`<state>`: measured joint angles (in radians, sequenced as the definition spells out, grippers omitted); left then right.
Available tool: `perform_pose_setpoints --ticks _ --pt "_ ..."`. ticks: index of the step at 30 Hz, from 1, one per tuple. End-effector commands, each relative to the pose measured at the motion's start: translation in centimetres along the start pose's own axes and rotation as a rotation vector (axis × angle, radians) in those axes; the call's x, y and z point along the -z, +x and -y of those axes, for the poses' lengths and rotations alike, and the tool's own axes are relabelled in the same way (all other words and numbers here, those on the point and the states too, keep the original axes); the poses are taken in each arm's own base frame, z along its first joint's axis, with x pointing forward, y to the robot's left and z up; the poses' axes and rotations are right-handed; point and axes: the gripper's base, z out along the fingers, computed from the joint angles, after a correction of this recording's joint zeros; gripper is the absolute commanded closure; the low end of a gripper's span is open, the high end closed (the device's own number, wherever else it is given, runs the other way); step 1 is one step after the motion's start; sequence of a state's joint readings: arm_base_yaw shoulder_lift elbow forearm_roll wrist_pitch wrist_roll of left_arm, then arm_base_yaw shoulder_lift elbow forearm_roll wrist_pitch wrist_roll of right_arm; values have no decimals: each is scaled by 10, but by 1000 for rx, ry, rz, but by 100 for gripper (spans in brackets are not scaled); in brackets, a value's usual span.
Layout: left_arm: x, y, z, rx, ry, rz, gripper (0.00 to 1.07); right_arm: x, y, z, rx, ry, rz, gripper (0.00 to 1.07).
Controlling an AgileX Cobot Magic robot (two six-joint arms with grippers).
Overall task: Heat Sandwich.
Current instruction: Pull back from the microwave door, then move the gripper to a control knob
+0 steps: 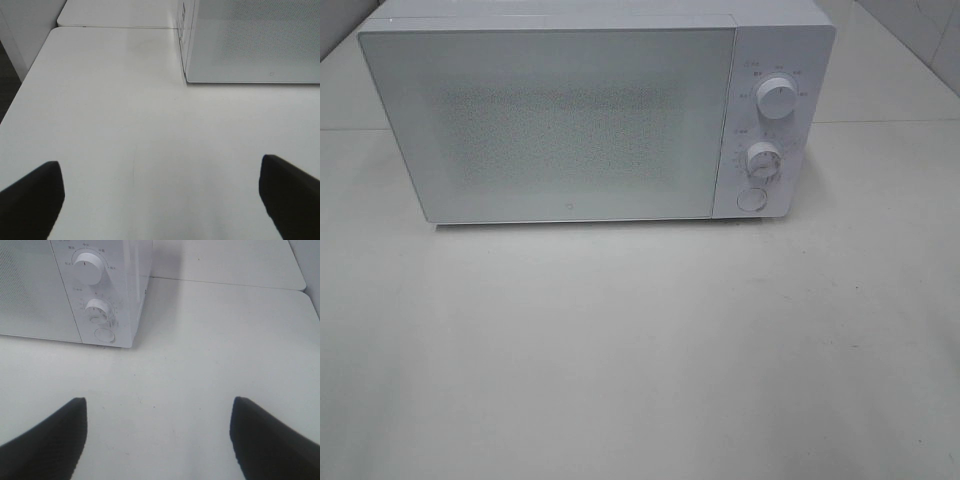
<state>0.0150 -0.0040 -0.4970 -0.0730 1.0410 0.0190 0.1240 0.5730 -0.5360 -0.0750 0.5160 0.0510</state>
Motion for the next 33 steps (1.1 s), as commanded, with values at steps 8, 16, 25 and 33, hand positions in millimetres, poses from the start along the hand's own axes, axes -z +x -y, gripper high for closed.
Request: perform_pose_setpoints --ticks 8,16,25,33 --pt "3 2 1 7 5 32 6 -40 -22 -2 3 -11 78 31" --pt "3 2 1 7 5 32 6 -70 -33 -5 3 -25 138 31" --pt "3 2 1 7 5 32 6 -107 -37 -8 3 -45 256 31" --pt "3 2 1 7 5 32 6 -125 -18 -6 -40 -20 405 31"
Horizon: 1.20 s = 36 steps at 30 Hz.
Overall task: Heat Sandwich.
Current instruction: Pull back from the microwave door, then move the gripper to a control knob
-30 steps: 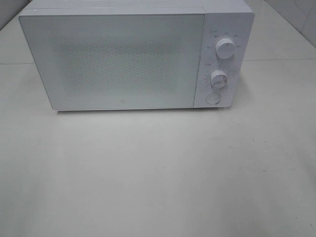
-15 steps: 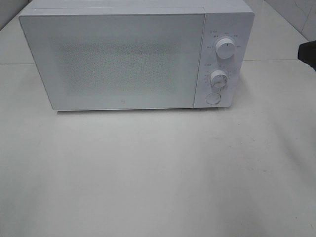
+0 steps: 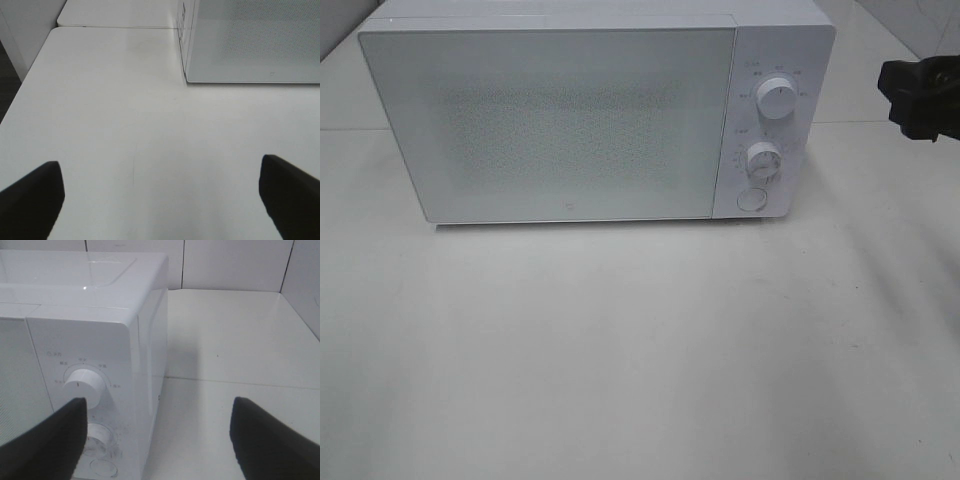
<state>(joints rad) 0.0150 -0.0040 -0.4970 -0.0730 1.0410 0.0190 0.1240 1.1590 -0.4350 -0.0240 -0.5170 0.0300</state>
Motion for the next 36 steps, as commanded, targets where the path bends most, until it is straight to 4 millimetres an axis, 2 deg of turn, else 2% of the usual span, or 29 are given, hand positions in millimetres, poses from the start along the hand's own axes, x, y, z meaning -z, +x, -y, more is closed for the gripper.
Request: perform_pose_setpoints --ticks 1,7,11,20,26,36 --pt "3 2 1 7 5 32 6 -1 7 5 -13 47 70 31" --pt "3 2 1 7 5 32 6 -4 23 -6 3 56 81 31" --pt "3 2 1 7 5 32 6 -11 42 -25 38 60 69 31" --pt "3 2 1 7 5 32 6 -21 56 -39 15 98 83 31" --pt "3 2 1 7 5 32 6 -27 73 -56 58 84 101 31" --pt "3 2 1 7 5 32 6 -30 91 -71 50 85 96 31"
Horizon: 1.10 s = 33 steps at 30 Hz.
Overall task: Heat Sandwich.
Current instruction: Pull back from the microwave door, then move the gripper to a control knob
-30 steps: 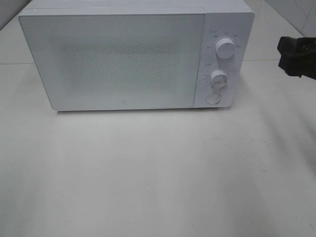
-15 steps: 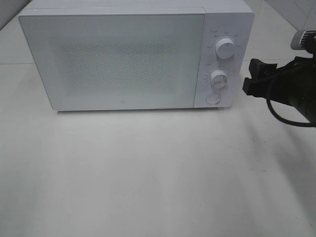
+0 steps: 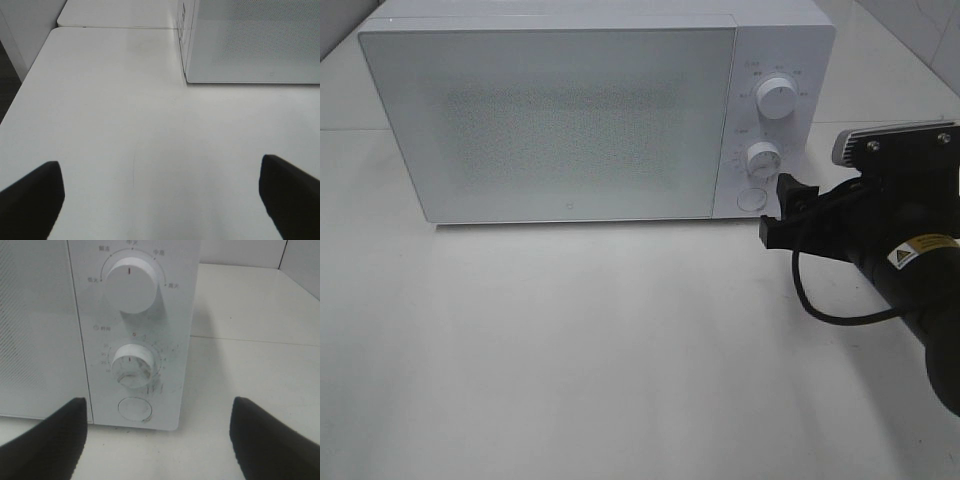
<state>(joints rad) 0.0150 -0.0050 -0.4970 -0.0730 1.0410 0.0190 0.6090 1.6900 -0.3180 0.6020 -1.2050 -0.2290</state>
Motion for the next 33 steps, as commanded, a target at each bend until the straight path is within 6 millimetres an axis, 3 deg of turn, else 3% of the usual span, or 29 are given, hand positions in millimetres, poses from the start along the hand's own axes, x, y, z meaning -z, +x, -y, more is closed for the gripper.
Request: perform_pose_setpoints --ticks 1,17,23,33 --pt "3 2 1 7 5 31 6 1 -7 -1 -13 19 102 31" --pt "3 2 1 7 5 31 6 -1 -4 -4 -12 13 70 31" --pt "3 2 1 7 5 31 6 -19 -9 -12 -33 12 74 31" --pt "3 2 1 7 5 31 6 -57 1 -19 -64 3 28 31"
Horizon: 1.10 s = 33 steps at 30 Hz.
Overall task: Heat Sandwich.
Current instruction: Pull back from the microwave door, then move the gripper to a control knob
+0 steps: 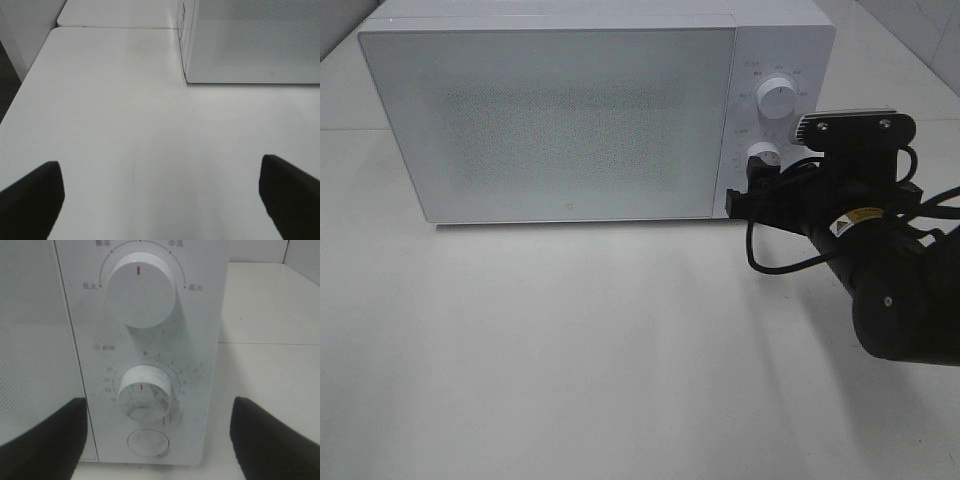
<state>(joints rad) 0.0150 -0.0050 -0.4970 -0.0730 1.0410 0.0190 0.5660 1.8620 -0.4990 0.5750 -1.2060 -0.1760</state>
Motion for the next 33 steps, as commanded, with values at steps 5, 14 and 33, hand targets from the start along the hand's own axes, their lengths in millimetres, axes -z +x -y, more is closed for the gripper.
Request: perform_pose_setpoints --ticks 5,14,33 --pt "3 2 1 7 5 31 6 -25 2 -2 -15 -4 -6 31" --pt "3 2 1 7 5 31 6 -46 8 -2 -27 4 -27 31" --pt "3 2 1 7 5 31 6 -55 7 -6 -35 4 -16 56"
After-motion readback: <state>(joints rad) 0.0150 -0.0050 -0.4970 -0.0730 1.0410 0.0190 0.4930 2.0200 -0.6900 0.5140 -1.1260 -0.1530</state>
